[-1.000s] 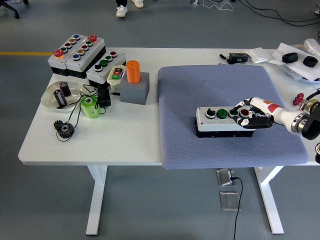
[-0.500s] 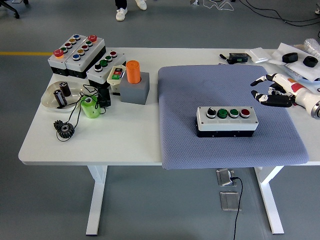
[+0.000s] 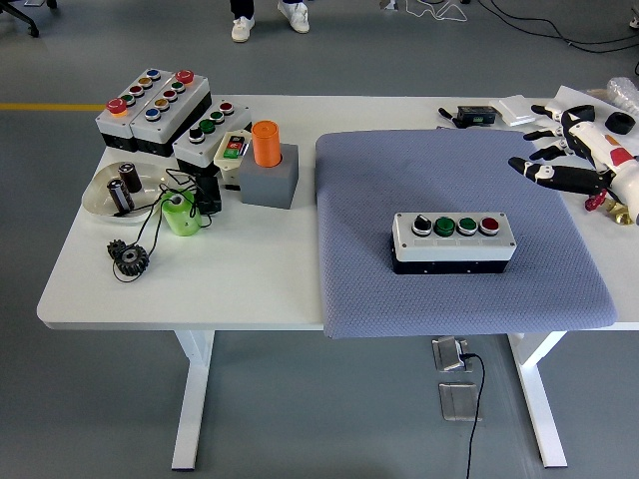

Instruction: Pick up the button,place it on the desk,press the button,press the button

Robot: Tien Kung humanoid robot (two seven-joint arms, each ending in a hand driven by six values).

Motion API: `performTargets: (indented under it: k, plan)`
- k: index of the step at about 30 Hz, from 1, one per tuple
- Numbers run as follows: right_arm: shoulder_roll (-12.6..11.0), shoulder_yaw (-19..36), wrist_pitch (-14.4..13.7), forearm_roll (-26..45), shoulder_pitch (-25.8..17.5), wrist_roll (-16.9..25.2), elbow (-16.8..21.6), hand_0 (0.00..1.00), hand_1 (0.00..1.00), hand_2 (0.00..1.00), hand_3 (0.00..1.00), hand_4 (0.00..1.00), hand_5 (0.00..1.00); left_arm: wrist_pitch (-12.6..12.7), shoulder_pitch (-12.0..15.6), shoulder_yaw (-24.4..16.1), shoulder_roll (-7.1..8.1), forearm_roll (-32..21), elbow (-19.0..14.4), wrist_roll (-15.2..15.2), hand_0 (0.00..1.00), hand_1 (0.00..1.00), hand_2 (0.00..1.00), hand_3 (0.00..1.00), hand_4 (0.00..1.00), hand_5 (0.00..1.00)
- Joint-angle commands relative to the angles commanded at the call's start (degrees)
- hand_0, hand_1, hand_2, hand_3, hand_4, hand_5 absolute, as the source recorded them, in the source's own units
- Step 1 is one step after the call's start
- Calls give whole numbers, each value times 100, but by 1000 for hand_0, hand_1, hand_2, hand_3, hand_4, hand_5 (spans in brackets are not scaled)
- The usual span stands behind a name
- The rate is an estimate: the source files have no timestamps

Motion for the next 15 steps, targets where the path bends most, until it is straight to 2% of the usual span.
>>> performTargets:
  k: [5, 6, 10, 11, 12, 15]
  plan:
    - [56, 390, 294, 1229, -99, 84, -287, 867, 862, 944, 963, 825, 379, 3, 21, -29, 0, 52, 0, 9, 655, 702, 724, 497, 321, 950]
    - [67, 473, 349, 1452, -120, 103, -364, 842, 849, 904, 917, 726, 435, 3, 28, -27, 0, 58, 0, 10, 655, 702, 724, 497, 322, 952]
    - [99, 722, 550, 2458, -193, 125, -588, 842, 849, 904, 917, 726, 435, 5, 47, -40, 0, 88, 0, 19, 655, 702, 724, 497, 322, 952]
    - [101, 741, 565, 2681, -201, 128, -605, 842, 849, 904, 917, 726, 435, 5, 49, -42, 0, 93, 0, 20, 655, 702, 724, 497, 322, 952]
    - [97, 779, 584, 2905, -222, 140, -632, 830, 822, 884, 890, 686, 512, 6, 53, -48, 0, 104, 0, 23, 654, 702, 724, 498, 322, 955]
    - [80, 849, 623, 3650, -267, 149, -708, 830, 822, 884, 890, 686, 512, 4, 57, -32, 0, 91, 0, 22, 654, 702, 724, 498, 322, 955]
